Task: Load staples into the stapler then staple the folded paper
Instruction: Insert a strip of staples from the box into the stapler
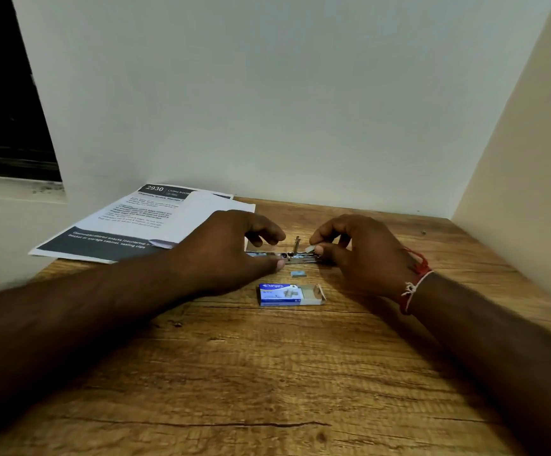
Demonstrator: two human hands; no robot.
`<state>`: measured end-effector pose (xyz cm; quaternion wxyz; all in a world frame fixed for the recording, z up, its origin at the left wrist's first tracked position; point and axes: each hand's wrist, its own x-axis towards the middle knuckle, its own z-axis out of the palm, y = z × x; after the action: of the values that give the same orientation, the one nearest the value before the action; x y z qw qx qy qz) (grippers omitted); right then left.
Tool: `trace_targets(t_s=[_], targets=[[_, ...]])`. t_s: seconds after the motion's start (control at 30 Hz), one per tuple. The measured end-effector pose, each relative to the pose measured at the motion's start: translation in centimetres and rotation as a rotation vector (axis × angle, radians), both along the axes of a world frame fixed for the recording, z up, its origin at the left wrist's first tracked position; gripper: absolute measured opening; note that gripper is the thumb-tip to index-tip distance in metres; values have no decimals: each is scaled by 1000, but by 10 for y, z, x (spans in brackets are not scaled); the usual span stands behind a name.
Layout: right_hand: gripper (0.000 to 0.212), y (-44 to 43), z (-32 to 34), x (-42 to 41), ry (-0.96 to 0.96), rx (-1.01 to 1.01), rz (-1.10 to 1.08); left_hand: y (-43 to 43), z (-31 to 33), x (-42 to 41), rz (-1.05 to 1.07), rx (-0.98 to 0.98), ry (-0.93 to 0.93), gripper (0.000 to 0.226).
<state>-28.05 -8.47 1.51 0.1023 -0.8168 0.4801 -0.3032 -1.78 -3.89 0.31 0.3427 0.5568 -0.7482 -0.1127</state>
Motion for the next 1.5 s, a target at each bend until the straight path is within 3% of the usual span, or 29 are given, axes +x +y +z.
trace_targets(t_s=[1.2, 1.5], targets=[[8, -2, -2, 1, 101, 13, 31, -8, -9, -7, -72, 29, 31, 43], [18, -2, 2, -9, 71, 7, 23, -9, -10, -7, -85, 19, 39, 44]])
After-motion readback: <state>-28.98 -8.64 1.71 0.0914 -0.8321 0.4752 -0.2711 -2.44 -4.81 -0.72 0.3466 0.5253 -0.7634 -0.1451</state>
